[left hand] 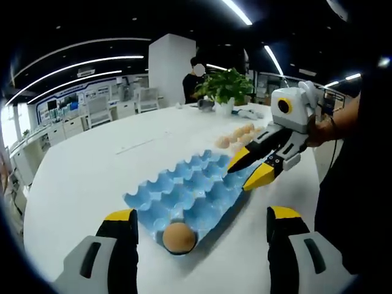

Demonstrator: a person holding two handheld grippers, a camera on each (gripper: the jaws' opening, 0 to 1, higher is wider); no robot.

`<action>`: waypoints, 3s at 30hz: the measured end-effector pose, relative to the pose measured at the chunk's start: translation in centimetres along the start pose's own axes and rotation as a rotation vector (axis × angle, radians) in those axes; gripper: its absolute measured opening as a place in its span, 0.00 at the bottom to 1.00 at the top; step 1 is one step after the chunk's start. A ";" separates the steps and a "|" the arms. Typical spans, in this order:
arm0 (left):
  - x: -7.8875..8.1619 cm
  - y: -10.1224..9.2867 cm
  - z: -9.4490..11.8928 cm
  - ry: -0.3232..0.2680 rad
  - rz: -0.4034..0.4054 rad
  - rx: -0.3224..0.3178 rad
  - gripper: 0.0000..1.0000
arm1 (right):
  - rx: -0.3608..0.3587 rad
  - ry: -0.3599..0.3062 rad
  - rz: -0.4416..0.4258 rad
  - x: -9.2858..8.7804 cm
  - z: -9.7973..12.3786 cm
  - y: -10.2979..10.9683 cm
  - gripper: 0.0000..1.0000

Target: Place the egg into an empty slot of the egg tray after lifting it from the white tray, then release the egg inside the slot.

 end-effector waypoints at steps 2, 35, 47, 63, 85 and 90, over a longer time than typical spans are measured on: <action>0.0 0.0 0.0 -0.002 0.002 -0.001 0.87 | -0.095 0.016 0.003 -0.7 1.4 -1.5 0.22; -0.2 0.6 0.7 -0.016 0.020 0.033 0.85 | -0.540 0.198 -0.042 -6.3 8.3 -8.9 0.26; 0.3 0.4 0.5 -0.024 0.015 0.024 0.83 | -0.363 0.427 -0.071 -5.4 7.5 -10.4 0.26; 0.3 0.4 0.7 -0.028 0.025 0.029 0.84 | -0.387 0.311 -0.180 -4.4 9.0 -10.2 0.24; -0.1 0.4 0.8 -0.007 0.020 0.026 0.84 | -0.239 0.180 -0.235 -0.7 5.2 -6.9 0.24; -0.2 0.4 0.7 -0.003 0.020 0.023 0.84 | -0.173 0.155 -0.223 0.6 3.2 -5.2 0.24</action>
Point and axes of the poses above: the point that each gripper's makers call its tool centre point, and the gripper's own axes: z roughly backward along the fingers, y roughly to its left, x roughly out of its top, the point moved 7 cm from there along z, roughly backward along the fingers, and after that the axes turned 9 degrees about -x, right-handed, at the moved point
